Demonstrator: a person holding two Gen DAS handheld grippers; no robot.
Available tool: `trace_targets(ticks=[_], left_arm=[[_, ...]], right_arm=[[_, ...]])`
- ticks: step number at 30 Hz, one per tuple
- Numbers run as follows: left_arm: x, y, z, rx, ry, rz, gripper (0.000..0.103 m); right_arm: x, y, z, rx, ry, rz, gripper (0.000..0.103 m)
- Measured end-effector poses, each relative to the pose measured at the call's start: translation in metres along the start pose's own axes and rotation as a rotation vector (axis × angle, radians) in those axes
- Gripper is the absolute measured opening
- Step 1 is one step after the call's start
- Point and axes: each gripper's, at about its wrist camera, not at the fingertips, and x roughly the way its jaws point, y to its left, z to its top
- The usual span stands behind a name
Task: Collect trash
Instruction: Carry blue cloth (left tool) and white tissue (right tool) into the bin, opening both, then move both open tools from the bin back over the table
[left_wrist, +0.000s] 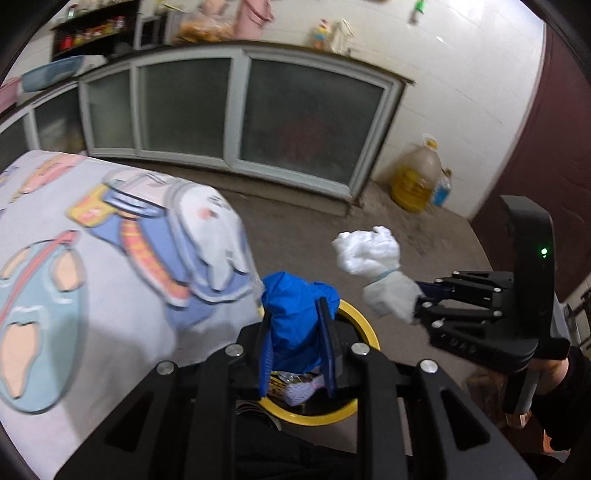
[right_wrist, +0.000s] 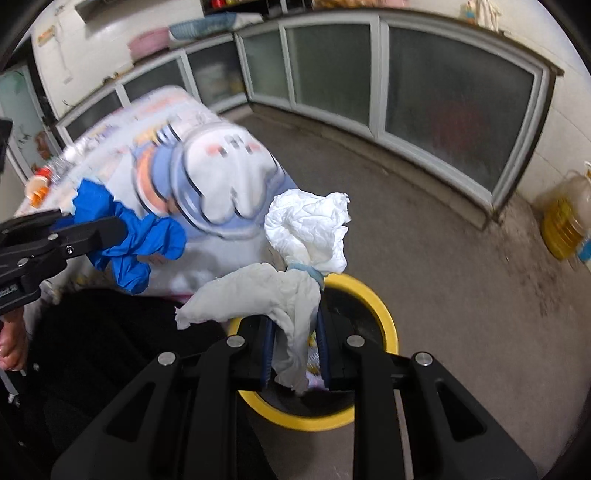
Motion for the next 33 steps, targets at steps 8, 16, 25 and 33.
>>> trace_targets(ticks=[8,16,25,33], left_arm=[[0.056,-0.011,-0.011,0.011,0.128,-0.022,0.02],[0.075,-0.004,-0.009,-0.012,0.159,-0.032,0.023],[0.073,-0.004,-0.01,-0.05,0.145,-0.035,0.079],[0.009,0.025,-0.007,-0.137,0.028,-0.03,0.086]], right_arm=[[0.044,-0.013,-0.02,0.04,0.149,-0.026,0.019],[0.071,-0.026,-0.025,0.075,0.245,-0.059,0.021],[0.08,-0.047,-0.033,0.122,0.295,-0.114,0.064],[0.044,-0.07,-0.023,0.184,0.18,-0.153,0.064]])
